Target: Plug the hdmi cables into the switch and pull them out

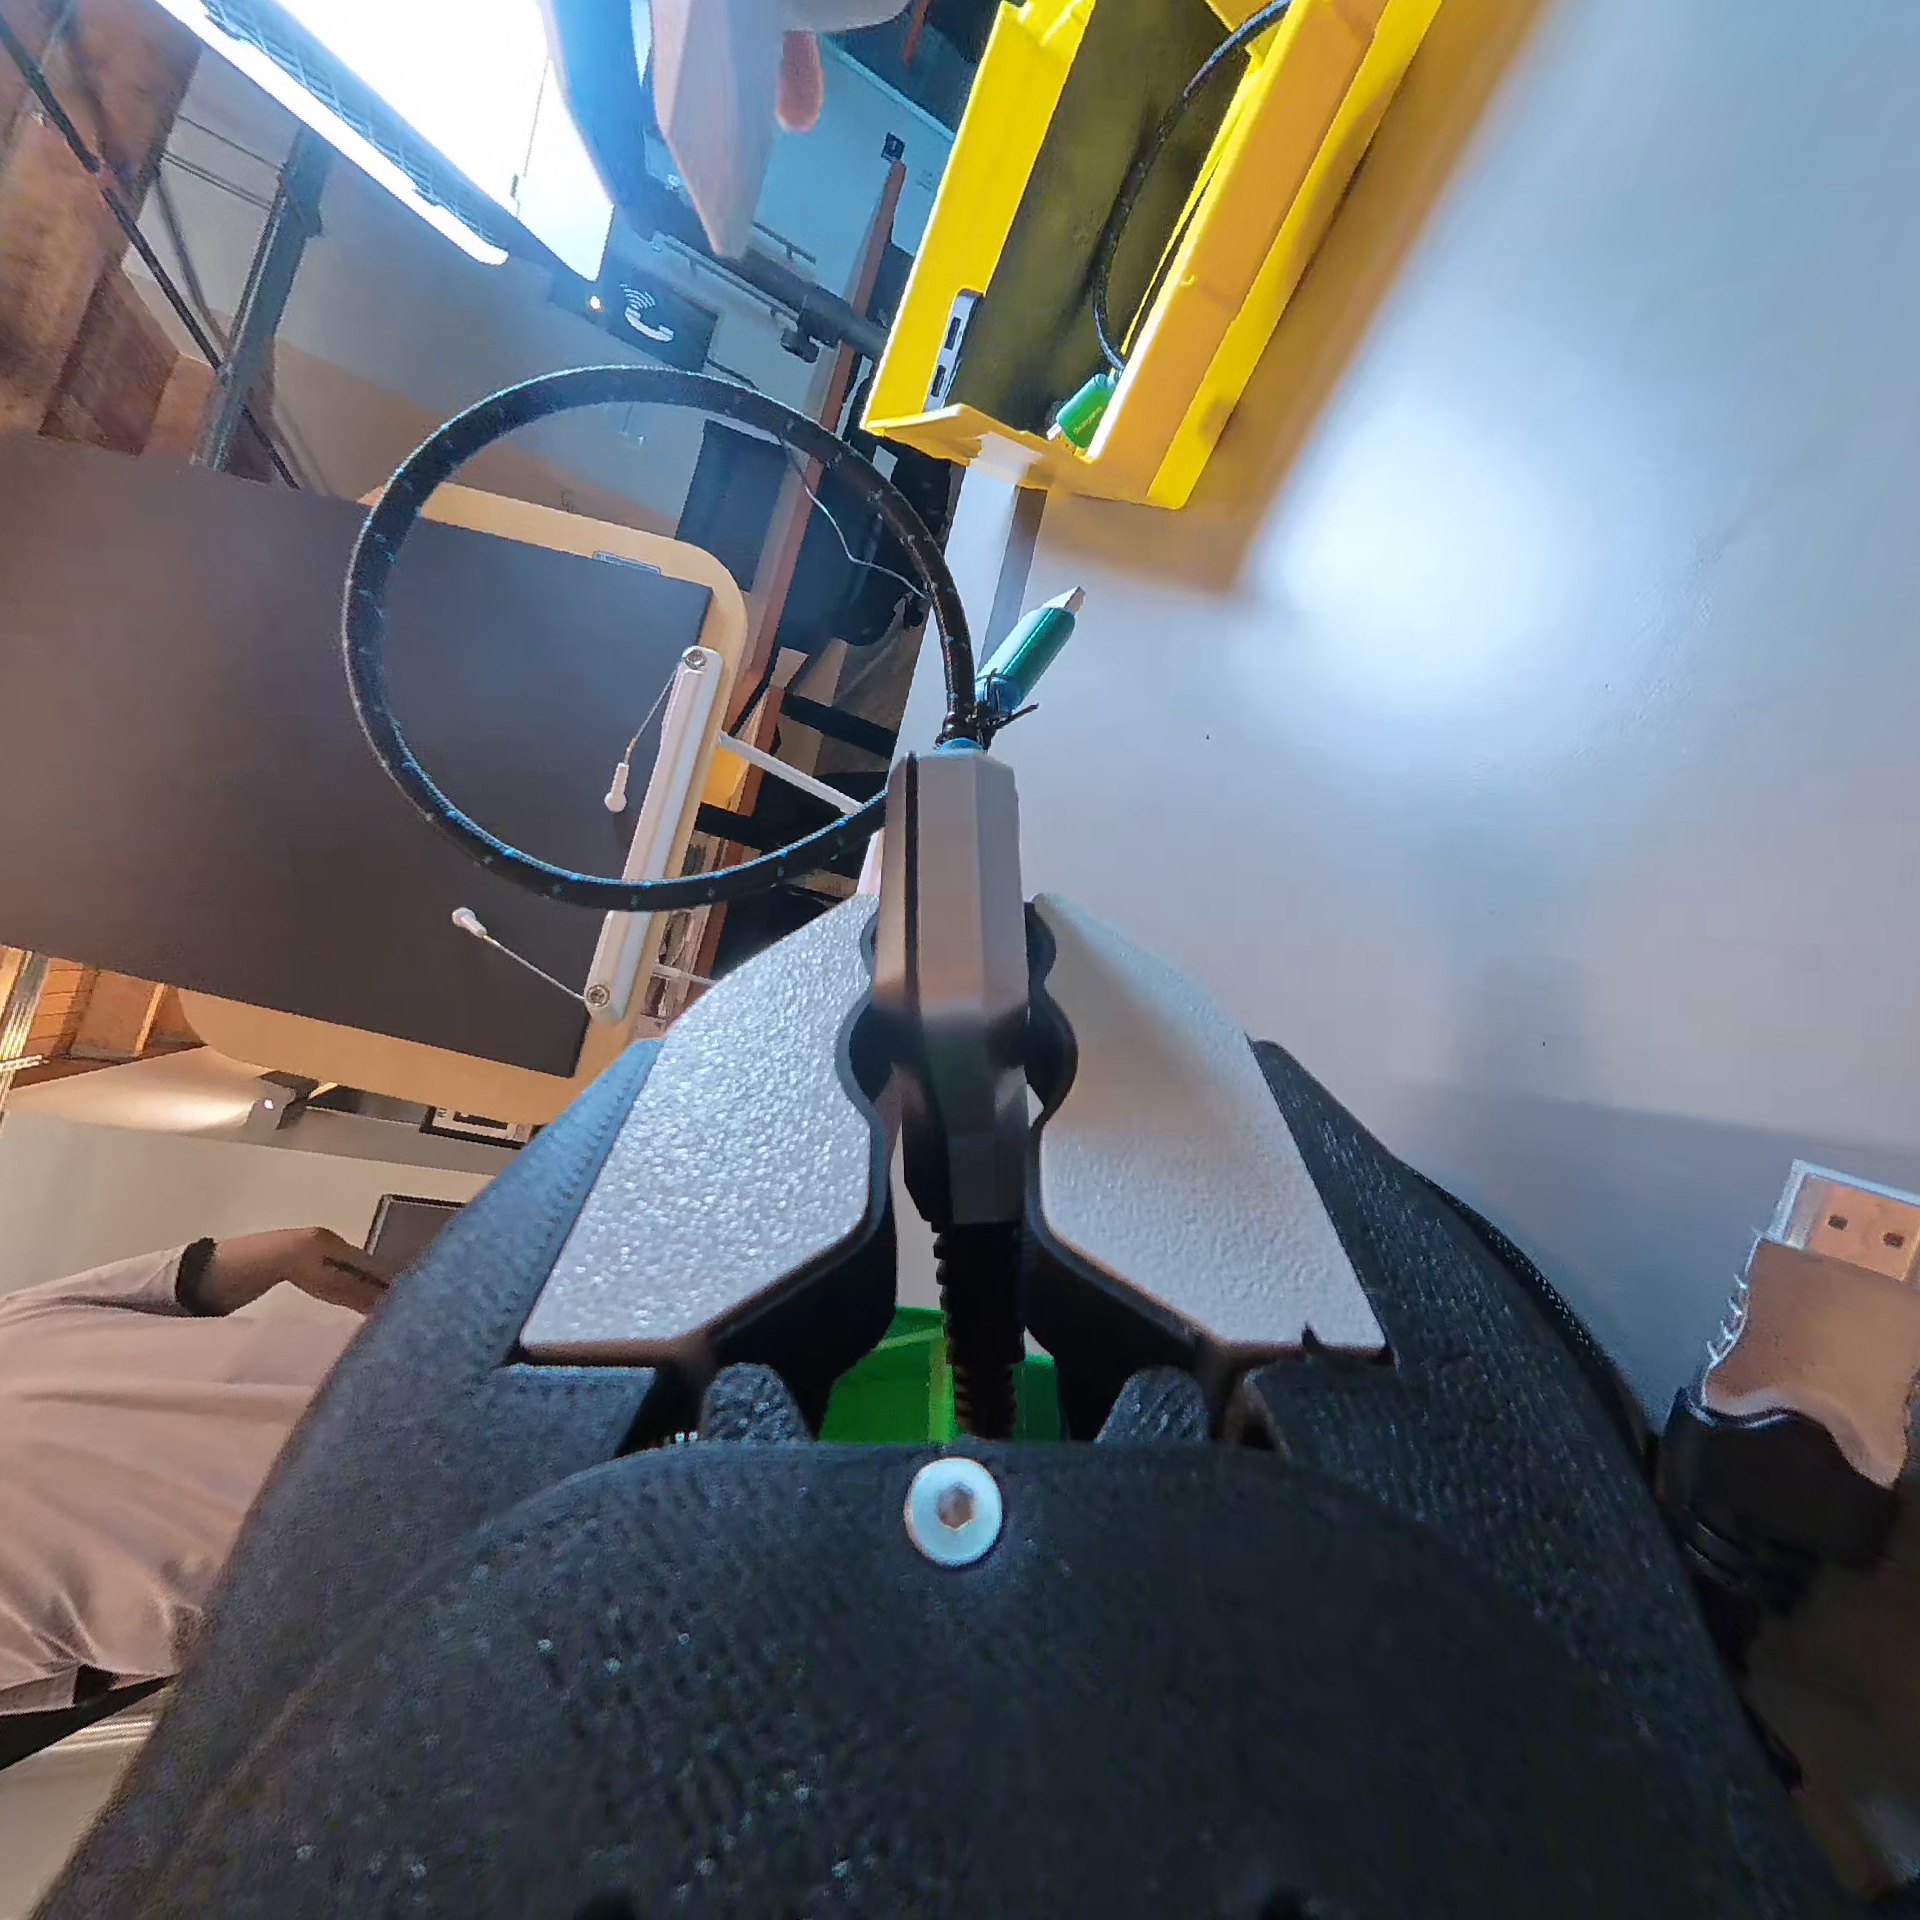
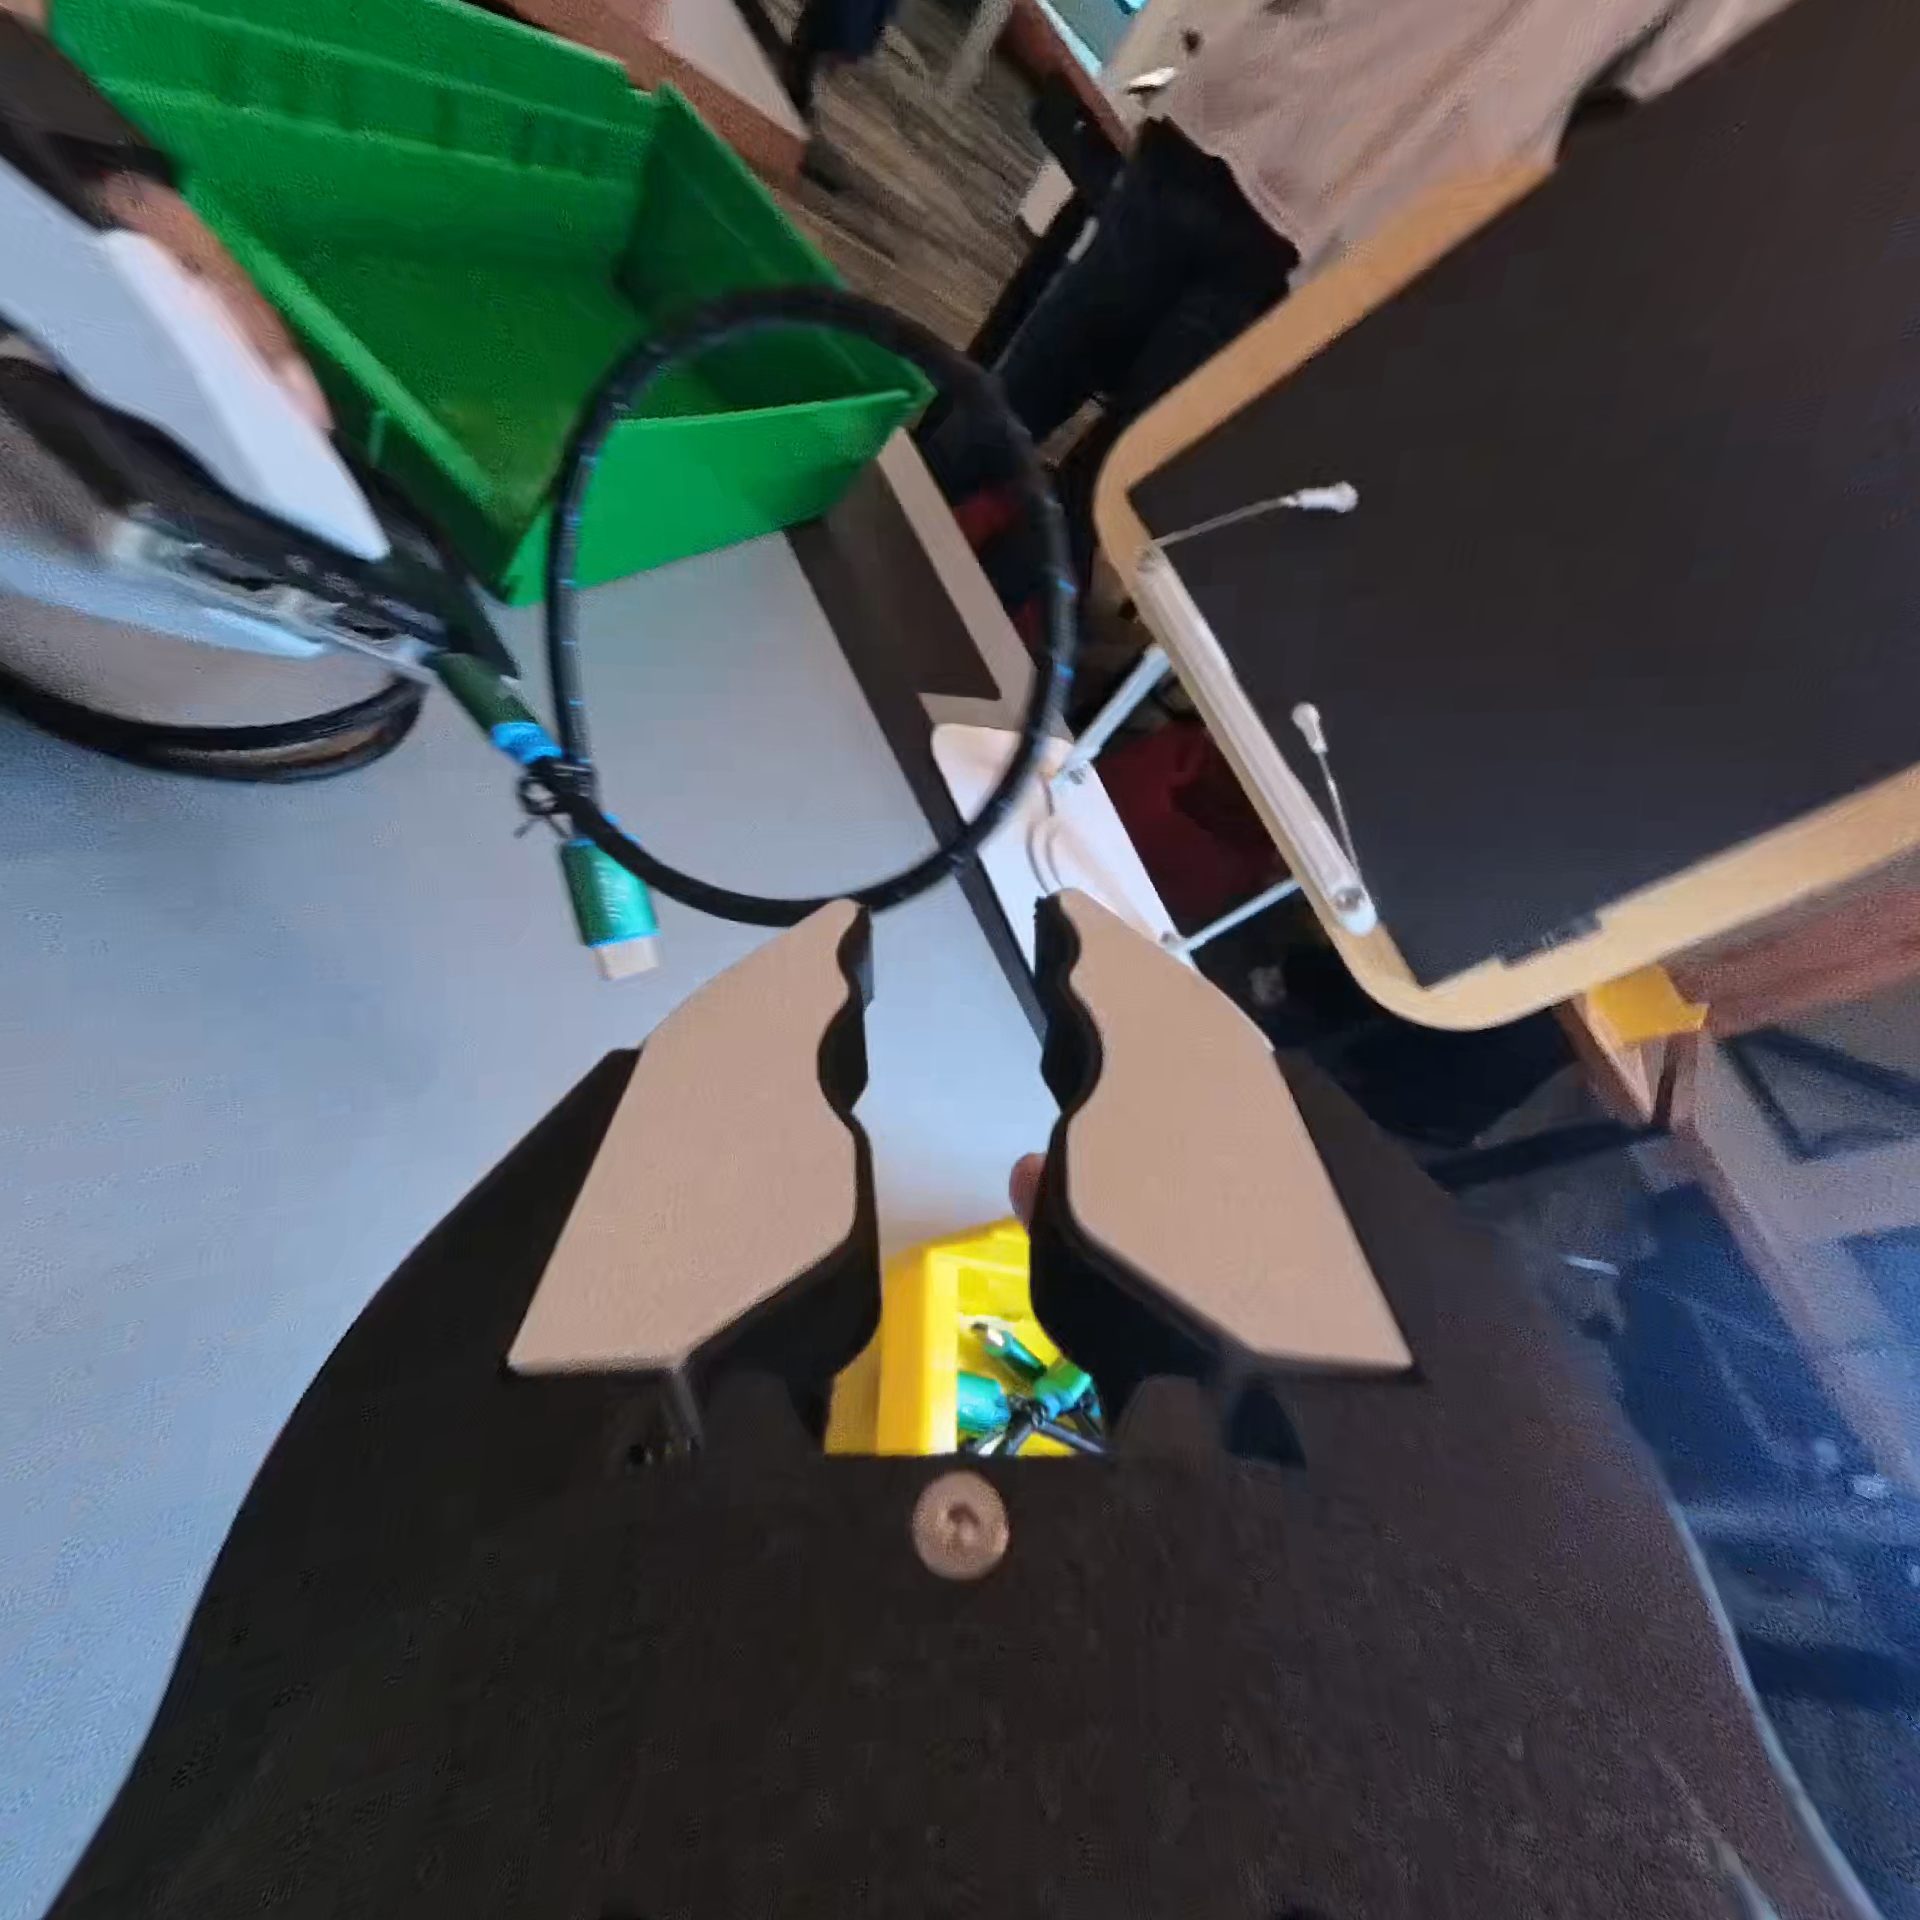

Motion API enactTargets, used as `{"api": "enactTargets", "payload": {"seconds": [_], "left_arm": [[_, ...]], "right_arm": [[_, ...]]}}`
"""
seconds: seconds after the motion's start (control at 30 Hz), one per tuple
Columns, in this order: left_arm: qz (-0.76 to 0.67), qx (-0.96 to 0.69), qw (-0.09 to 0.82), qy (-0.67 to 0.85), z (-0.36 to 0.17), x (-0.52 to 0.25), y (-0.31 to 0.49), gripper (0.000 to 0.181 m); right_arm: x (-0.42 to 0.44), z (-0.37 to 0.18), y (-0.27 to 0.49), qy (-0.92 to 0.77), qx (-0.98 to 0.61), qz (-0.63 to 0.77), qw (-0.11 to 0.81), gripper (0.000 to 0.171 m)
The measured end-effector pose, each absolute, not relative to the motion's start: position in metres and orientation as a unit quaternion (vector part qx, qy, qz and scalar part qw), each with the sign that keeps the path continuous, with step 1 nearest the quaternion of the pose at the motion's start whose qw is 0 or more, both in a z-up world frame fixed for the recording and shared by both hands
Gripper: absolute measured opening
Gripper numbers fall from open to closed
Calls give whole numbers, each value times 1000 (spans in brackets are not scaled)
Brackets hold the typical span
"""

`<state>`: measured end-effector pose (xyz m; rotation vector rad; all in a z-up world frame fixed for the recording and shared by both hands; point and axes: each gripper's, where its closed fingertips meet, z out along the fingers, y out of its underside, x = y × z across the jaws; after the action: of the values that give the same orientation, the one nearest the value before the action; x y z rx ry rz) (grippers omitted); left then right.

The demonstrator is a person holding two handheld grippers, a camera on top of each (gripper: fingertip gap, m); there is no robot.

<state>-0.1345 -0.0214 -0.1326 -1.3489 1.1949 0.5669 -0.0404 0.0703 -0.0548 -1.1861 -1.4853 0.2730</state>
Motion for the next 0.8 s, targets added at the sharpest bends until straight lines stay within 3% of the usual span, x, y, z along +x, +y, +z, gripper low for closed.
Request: {"api": "enactTargets", "payload": {"seconds": [0.03,0.33,0.8], "left_arm": [[245,-576,586,514,-133,-134,-22,22],[247,-575,570,532,-139,-126,-25,22],[235,-582,539,562,-155,-119,-28,22]], "right_arm": [[-49,-61,54,-661,-482,101,566,29],[-105,-141,11,-769,-336,-129,529,28],[-112,-165,16,-778,-281,-162,538,22]]}}
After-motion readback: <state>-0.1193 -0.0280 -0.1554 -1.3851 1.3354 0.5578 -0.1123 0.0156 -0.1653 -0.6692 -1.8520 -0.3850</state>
